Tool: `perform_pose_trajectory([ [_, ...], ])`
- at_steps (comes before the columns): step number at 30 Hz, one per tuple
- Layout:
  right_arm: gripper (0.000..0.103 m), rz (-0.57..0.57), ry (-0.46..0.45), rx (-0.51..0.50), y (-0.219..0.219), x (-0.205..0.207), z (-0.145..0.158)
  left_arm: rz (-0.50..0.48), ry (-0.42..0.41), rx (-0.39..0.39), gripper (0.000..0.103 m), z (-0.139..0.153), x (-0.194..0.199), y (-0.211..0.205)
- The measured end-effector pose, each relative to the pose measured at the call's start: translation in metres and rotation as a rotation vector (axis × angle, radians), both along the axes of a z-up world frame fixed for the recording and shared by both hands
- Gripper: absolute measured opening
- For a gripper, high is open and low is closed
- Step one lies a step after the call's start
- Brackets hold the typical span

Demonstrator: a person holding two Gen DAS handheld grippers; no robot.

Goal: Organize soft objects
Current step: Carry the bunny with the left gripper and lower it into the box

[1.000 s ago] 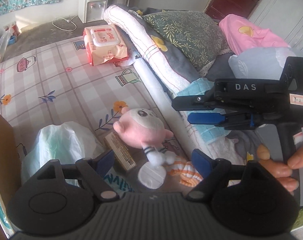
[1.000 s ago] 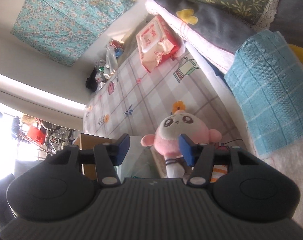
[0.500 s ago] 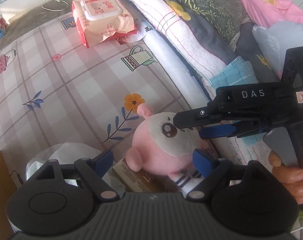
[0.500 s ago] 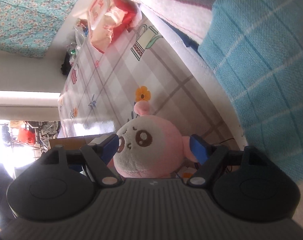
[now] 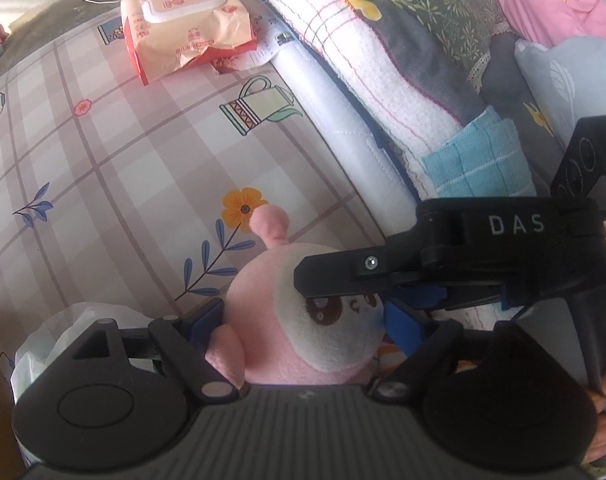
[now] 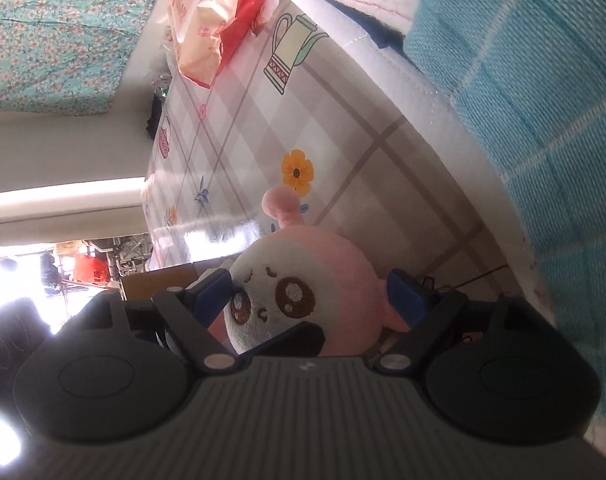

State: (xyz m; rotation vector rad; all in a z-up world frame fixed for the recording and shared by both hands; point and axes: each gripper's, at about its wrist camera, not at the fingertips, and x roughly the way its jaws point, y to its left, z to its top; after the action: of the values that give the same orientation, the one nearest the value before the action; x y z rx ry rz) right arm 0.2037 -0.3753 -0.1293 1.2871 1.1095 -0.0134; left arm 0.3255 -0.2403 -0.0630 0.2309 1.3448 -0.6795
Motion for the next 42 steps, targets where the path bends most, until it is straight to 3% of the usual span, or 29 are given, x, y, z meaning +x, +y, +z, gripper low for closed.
perform_pose_trajectory([
  [7, 0.085, -0.041, -0.131, -0.008, 0.008, -0.018, 0.057, 0.051, -0.107, -0.095, 0.086, 0.064, -0.019, 0.019],
  [13, 0.085, -0.026, -0.258, -0.011, 0.04, -0.039, 0.117, 0.102, -0.199, -0.172, 0.086, 0.126, -0.052, 0.062],
  [18, 0.085, 0.029, -0.335, 0.002, 0.093, -0.054, 0.157, 0.163, -0.264, -0.216, 0.086, 0.163, -0.086, 0.123],
  [23, 0.087, 0.149, -0.366, 0.018, 0.174, -0.051, 0.184, 0.273, -0.322, -0.209, 0.086, 0.178, -0.116, 0.203],
  [29, 0.087, 0.326, -0.34, 0.064, 0.285, -0.014, 0.182, 0.454, -0.342, -0.165, 0.087, 0.169, -0.131, 0.307],
  [34, 0.087, 0.441, -0.227, 0.096, 0.371, 0.019, 0.146, 0.574, -0.262, -0.126, 0.086, 0.125, -0.122, 0.378],
  [38, 0.087, 0.453, -0.162, 0.045, 0.402, 0.041, 0.115, 0.597, -0.187, -0.104, 0.086, 0.084, -0.105, 0.412],
  [42, 0.081, 0.422, -0.138, 0.092, 0.398, 0.055, 0.087, 0.605, -0.1, -0.079, 0.084, 0.043, -0.083, 0.428],
])
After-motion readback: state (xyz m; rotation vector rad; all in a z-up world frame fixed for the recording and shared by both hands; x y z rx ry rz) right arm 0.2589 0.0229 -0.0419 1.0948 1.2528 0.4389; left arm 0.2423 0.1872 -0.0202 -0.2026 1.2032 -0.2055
